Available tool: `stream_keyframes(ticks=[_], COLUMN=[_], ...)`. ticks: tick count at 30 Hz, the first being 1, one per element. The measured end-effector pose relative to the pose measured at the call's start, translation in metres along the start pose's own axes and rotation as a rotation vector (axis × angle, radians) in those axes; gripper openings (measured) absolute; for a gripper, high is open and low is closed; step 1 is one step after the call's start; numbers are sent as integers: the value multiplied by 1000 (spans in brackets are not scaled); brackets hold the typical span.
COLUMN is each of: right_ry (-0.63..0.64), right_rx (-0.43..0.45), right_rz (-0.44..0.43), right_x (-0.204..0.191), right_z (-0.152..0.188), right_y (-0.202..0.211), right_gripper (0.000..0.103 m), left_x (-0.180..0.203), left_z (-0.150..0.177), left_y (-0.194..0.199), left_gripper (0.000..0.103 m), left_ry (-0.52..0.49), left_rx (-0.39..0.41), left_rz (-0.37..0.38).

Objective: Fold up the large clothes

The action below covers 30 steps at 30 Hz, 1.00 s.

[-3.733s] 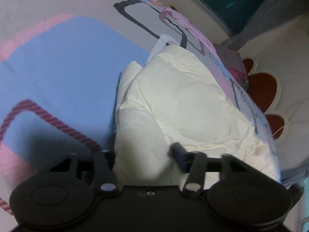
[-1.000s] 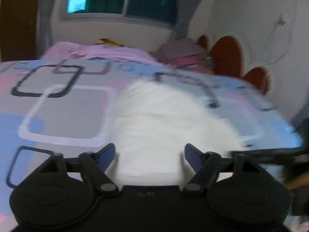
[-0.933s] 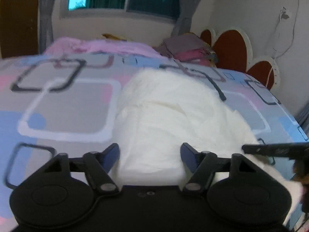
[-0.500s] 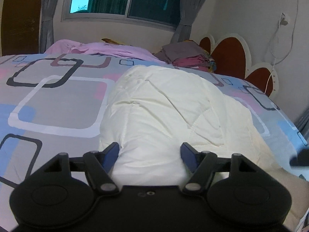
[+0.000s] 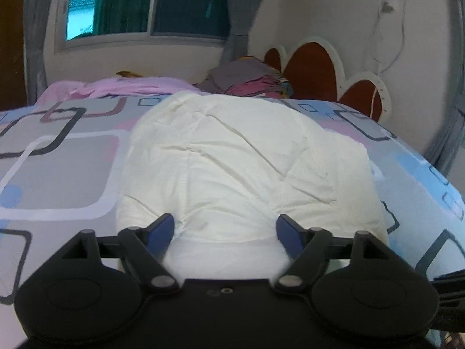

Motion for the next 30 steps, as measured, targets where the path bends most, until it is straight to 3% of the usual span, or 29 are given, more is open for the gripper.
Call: stream_keyframes(ticks=[4, 6, 9, 13, 16, 20, 25, 30], right_ry=[-64, -102, -49, 24, 40, 85, 178, 158], right_rx=[16, 80, 210, 356, 356, 379, 304, 285], right_rz=[-6, -4, 3, 3, 13, 90, 164, 162], right_x=[5, -1, -20, -41, -44, -36, -23, -2], right_z=[-2, -9, -29, -60, -71, -77, -73, -68], right_y=[9, 33, 60, 43, 3, -36, -80, -107], right_gripper=[10, 10, 10, 10, 10, 10, 12, 11], left_x=[-2, -4, -5, -1, -1, -3, -6, -1], left_z=[0, 2, 3, 3, 5, 4, 6, 11], left_y=[-8, -9, -9, -7, -6, -8, -17, -28], left_gripper=[78, 78, 78, 78, 78, 79, 92, 93], left_ry=[17, 24, 40, 48, 49, 56, 81, 88], left_rx=[-30, -33, -33, -28, -26, -24, 0, 52], left_rz=[12, 11, 9, -2, -2, 6, 25, 11])
Point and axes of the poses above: each gripper's, at about its wrist camera, not at the fingertips, and y roughly against the way its jaws point, x to its right, z to its underside, the point moved 2 cm from there along -y, roughly the way its jaws point, and after that the axes turned 15 degrees about -z, right-handed, at the moved point
